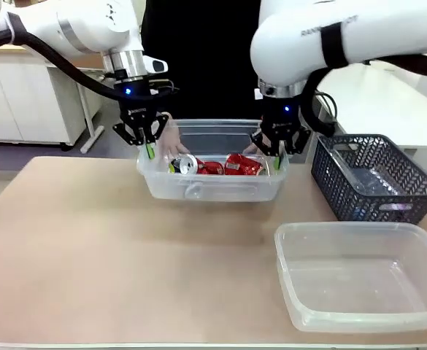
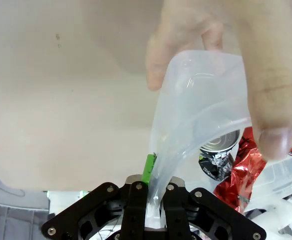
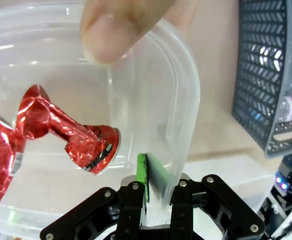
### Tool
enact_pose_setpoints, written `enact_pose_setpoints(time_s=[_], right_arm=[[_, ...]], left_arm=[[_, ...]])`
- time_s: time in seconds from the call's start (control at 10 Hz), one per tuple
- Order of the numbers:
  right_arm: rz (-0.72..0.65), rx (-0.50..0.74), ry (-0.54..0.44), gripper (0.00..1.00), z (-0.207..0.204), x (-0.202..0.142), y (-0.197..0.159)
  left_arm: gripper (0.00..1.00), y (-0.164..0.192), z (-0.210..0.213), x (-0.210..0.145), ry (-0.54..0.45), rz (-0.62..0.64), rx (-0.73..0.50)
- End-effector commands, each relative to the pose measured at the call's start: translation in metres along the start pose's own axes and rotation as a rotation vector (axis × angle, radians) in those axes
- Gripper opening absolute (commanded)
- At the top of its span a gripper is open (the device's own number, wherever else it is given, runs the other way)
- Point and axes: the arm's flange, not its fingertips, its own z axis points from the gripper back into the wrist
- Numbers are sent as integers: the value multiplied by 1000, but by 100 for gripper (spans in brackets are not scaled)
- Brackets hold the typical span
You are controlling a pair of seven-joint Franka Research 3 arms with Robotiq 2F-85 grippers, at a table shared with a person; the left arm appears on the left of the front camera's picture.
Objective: Sort the waste into each basket.
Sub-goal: Offer the picked Organizing box to the human, then release the Organizing box you were holding.
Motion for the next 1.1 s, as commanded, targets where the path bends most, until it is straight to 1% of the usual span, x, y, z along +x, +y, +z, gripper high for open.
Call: enact_pose_setpoints(time_s=[0.0, 0.1, 0.2, 0.3, 1.0], right_arm=[[18, 36, 19, 5, -1, -5, 29], [14, 42, 13, 5, -7, -6, 30], [15, 50, 13, 5, -15, -8, 34], [2, -1, 14, 5, -7, 4, 4], [2, -1, 14, 5, -7, 4, 4]], left_arm=[[4, -25, 7, -6, -51, 65, -72], [4, -21, 4, -9, -46, 80, -81], [4, 1, 1, 2, -4, 11, 0], [4, 1, 1, 2, -4, 11, 0], [4, 1, 1, 2, -4, 11, 0]])
